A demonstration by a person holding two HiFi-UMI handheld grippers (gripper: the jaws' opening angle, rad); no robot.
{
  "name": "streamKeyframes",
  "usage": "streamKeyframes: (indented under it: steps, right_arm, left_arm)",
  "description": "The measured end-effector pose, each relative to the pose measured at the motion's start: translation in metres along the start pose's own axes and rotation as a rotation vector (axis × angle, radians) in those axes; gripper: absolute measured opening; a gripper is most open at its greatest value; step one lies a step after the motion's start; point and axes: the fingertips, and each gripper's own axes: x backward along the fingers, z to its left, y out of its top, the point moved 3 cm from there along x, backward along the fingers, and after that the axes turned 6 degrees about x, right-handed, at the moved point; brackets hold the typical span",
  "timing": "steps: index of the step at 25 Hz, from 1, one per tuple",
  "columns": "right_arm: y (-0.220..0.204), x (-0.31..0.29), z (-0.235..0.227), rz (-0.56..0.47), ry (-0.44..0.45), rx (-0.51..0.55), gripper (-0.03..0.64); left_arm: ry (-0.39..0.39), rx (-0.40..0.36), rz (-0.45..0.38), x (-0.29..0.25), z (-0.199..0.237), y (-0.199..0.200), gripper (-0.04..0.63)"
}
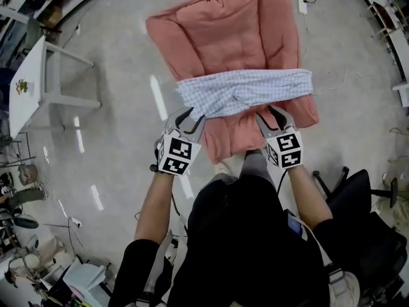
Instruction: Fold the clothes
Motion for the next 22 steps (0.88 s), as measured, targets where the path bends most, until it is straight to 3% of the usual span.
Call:
streamKeyframes:
  steps: [3,8,17,22]
  right_arm:
    - [0.013,0.002,0.014,-0.015,0.037,-0.067,0.179]
    - [0.001,-0.011,0.013,0.026,0.078,-0.193,0.172]
    - [0.008,-0.029,-0.016,-0.014,0.098,-0.233,0.169]
    - [0.011,-0.035,-0.037,-0.04,0.034,-0.308,0.16]
  left_arm:
    - [0.025,0.039,-0.017,0.027,0.016,0.015,0.152]
    - [0.029,0.047,-0.044,0.035,0.021,0.039,0.152]
    - [-0.034,-0.079,0.026,-0.023,0.016,0.076,0.153]
    - [-0.116,-0.152,0.084,-0.054,0.021,0.088,0.153]
